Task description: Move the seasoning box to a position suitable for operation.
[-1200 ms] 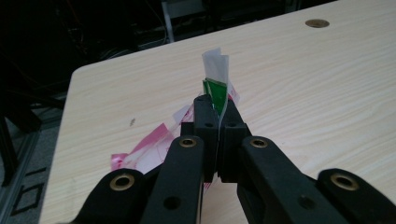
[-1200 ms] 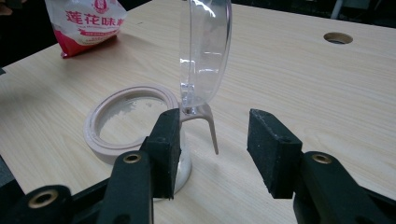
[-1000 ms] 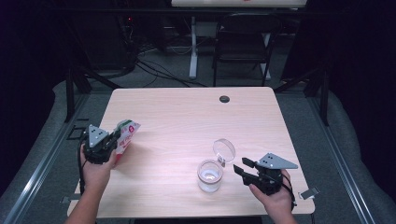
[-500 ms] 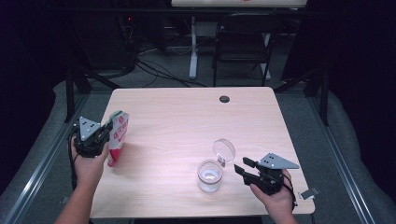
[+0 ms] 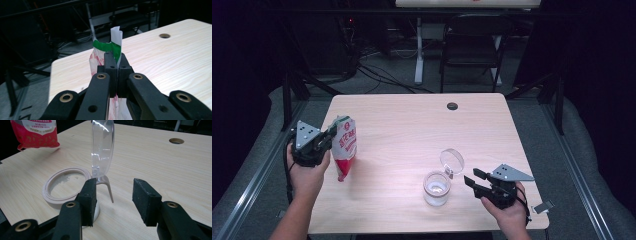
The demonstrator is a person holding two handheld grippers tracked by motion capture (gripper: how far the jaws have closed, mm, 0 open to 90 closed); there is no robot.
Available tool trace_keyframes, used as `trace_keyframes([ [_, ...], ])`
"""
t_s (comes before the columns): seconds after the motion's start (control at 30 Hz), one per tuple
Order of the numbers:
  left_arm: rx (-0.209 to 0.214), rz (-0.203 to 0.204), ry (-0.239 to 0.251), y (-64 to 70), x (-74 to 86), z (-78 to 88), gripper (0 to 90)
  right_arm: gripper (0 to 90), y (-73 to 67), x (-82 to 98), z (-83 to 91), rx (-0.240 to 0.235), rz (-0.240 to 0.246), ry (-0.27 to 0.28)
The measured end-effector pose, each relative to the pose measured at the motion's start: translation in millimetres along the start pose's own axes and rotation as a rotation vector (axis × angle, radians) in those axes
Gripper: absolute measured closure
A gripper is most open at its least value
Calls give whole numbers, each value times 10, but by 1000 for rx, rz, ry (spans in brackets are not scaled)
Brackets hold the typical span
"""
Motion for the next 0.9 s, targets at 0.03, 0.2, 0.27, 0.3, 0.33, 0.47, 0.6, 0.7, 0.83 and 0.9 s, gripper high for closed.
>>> trace_keyframes([
  [0.03,23,0,-1,63,-19,-6,900,544,5,2,3,-2,-1,3],
  [0.2,72,-14,-9,215,-65,-21,900,544,13,7,16,3,-6,6],
  [0.27,108,-33,-14,347,-99,-28,900,544,20,18,22,2,-13,6],
  [0.3,119,-38,-13,388,-108,-30,900,545,23,23,22,-1,-12,5],
  [0.33,119,-38,-13,388,-108,-30,900,545,24,26,23,-2,-10,4],
  [0.47,166,-54,-10,558,-149,-46,900,545,22,35,26,-1,-11,3],
  [0.6,216,-77,-11,740,-204,-73,900,545,31,47,31,0,-15,5],
  [0.7,236,-81,-7,811,-224,-89,900,545,36,51,33,1,-13,4],
  [0.83,284,-94,3,984,-265,-127,900,545,43,62,33,2,-17,3],
  [0.9,290,-90,11,1021,-272,-134,900,544,46,63,35,3,-17,3],
])
Point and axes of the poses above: each handheld gripper's, and its own axes: z roughly backward along the jaws, x roughly out of its underside, y roughly to its right, the point moved 2 cm from there along -z, roughly forward along the jaws, and after that the axes turned 1 degree about -z, right-handed, at the moved point
